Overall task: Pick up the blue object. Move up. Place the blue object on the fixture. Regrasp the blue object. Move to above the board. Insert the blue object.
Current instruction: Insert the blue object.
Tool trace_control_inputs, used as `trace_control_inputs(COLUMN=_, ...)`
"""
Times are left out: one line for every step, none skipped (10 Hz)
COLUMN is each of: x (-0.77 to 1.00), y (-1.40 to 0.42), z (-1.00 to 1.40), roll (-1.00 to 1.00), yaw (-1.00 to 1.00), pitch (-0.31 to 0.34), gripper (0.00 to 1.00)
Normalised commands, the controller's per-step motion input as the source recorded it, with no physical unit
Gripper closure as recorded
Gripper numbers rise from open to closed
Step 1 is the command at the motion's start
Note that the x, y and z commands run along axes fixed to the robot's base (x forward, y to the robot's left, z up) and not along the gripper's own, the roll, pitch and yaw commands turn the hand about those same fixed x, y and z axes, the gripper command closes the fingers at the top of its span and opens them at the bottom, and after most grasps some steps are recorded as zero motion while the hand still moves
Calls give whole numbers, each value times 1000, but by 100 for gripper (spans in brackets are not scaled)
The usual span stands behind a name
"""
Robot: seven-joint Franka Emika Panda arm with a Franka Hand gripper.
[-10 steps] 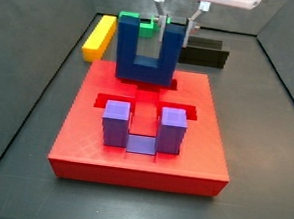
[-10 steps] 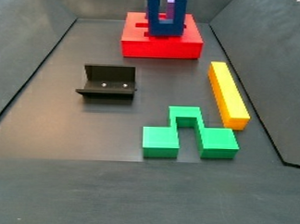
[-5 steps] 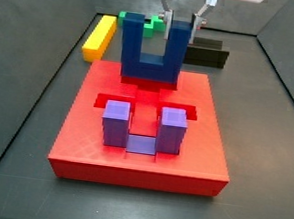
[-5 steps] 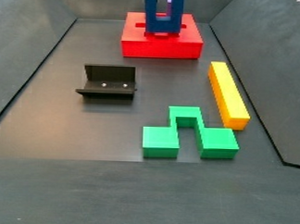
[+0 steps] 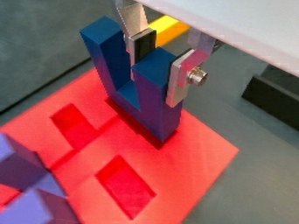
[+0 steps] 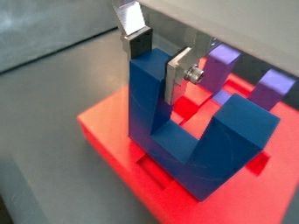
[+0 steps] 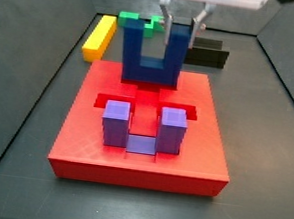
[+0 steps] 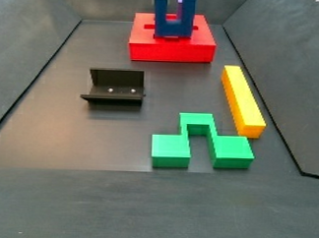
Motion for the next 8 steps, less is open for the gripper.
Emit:
trace_control_inputs(x=23, y=86, z=-14, roll=-31, yaw=0, pitch=0, gripper=100)
trace_control_inputs(x=0, y=0, z=0, roll=-4, yaw=0, pitch=-51, gripper=100)
trace_control_inputs(x=0, y=0, z=0, roll=0, yaw=0, pitch=-24, gripper=100)
trace_control_inputs(x=-57, y=0, z=34, roll=-29, yaw=0, pitch=-43, gripper=100)
trace_control_inputs(x=-257, y=0, z=263, roll=-157, yaw=-26, pitch=-170, gripper=100)
trace_control_inputs(x=-286, y=0, z=420, roll=-223, yaw=-49, pitch=-236, gripper=100)
trace_control_inputs(x=-140, y=-49, z=449, roll=-217, yaw=-9, pitch=-229, gripper=100)
trace_control_inputs(x=0, y=-54, z=369, roll=-167, yaw=0, pitch=-179, gripper=100)
